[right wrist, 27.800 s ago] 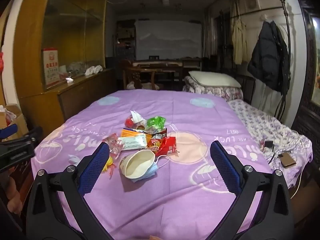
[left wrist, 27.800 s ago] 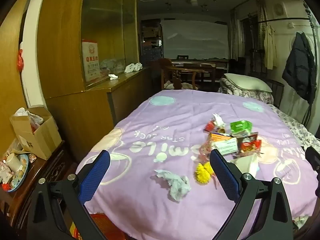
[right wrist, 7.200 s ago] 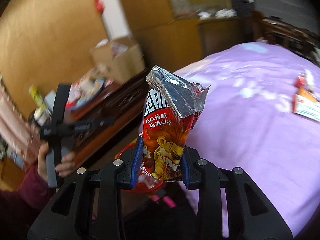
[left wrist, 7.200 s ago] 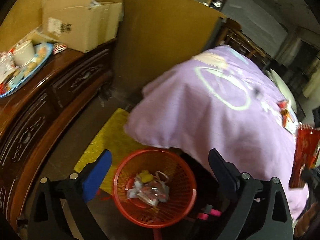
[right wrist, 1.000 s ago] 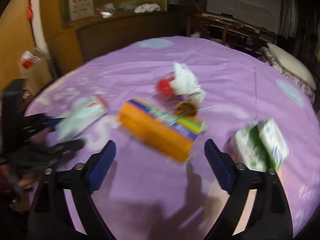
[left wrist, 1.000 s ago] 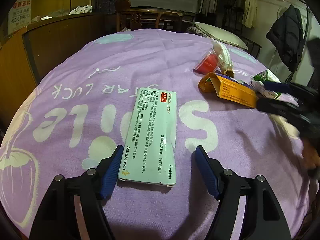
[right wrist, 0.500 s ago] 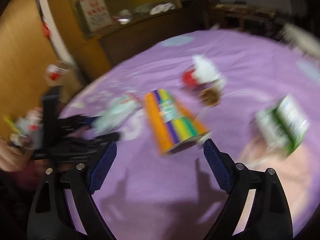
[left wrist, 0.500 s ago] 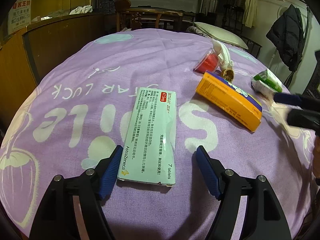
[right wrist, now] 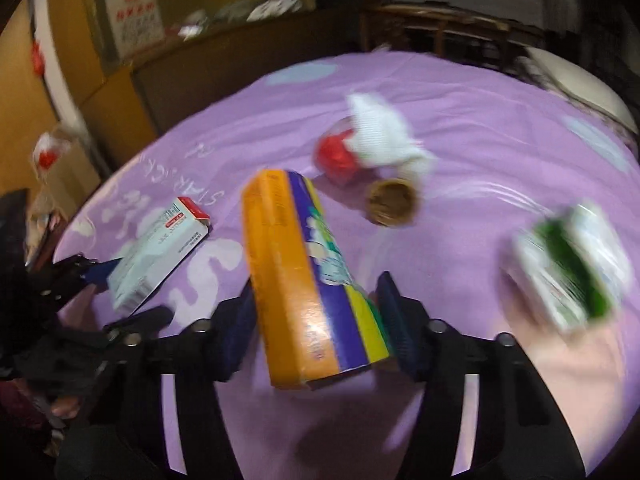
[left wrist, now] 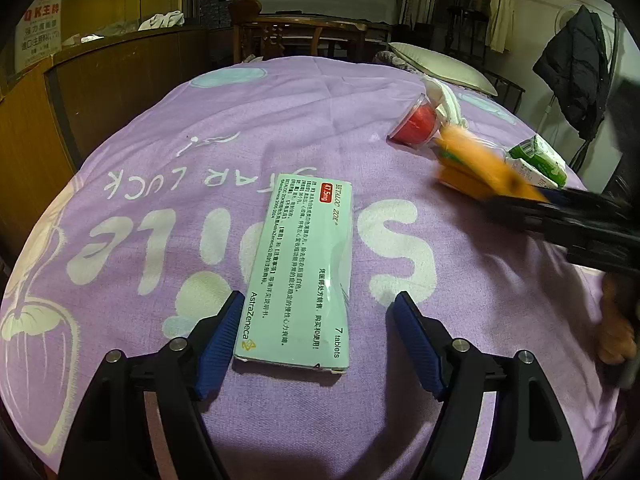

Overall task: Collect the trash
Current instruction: 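Grasp the orange-purple box with the right tool while the left tool holds the medicine box, then carry the medicine box and orange box toward the red wastebasket, then open the left tool over the wastebasket while the right tool drops the orange box in, then move both open tools back over the bedspread toward the remaining trash, then grasp the clear round container with red contents with the left tool and lift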

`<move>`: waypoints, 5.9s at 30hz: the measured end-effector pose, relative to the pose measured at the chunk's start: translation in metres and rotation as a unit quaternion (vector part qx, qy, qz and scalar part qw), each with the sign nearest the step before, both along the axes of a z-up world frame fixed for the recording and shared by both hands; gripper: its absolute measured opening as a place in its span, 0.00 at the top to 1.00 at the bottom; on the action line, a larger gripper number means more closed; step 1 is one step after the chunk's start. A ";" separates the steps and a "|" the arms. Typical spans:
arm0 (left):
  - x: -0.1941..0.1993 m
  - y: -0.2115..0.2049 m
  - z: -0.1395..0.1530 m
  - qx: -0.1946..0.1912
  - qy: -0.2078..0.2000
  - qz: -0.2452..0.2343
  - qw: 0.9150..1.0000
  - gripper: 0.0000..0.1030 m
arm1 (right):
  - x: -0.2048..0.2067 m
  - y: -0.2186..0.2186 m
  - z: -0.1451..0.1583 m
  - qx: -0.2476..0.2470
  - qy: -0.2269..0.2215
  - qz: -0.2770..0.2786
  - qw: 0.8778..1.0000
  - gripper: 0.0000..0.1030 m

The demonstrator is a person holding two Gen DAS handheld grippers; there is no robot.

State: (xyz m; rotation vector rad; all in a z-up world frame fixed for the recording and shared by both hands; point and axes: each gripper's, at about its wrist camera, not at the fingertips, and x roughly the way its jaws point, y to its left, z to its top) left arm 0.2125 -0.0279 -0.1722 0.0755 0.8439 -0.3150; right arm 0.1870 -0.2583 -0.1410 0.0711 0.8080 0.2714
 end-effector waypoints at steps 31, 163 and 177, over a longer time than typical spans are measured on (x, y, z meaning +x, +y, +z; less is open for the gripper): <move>0.004 -0.031 0.009 0.061 -0.015 0.026 0.998 0.56 | -0.028 -0.007 -0.026 0.002 0.016 -0.047 0.999 0.43; -0.040 0.018 0.070 0.092 -0.020 0.035 0.995 0.06 | -0.087 -0.097 0.000 0.025 -0.019 -0.214 0.976 0.13; 0.100 -0.141 0.093 0.073 -0.060 -0.041 0.995 0.06 | -0.056 -0.142 -0.033 0.062 0.010 -0.255 0.965 0.10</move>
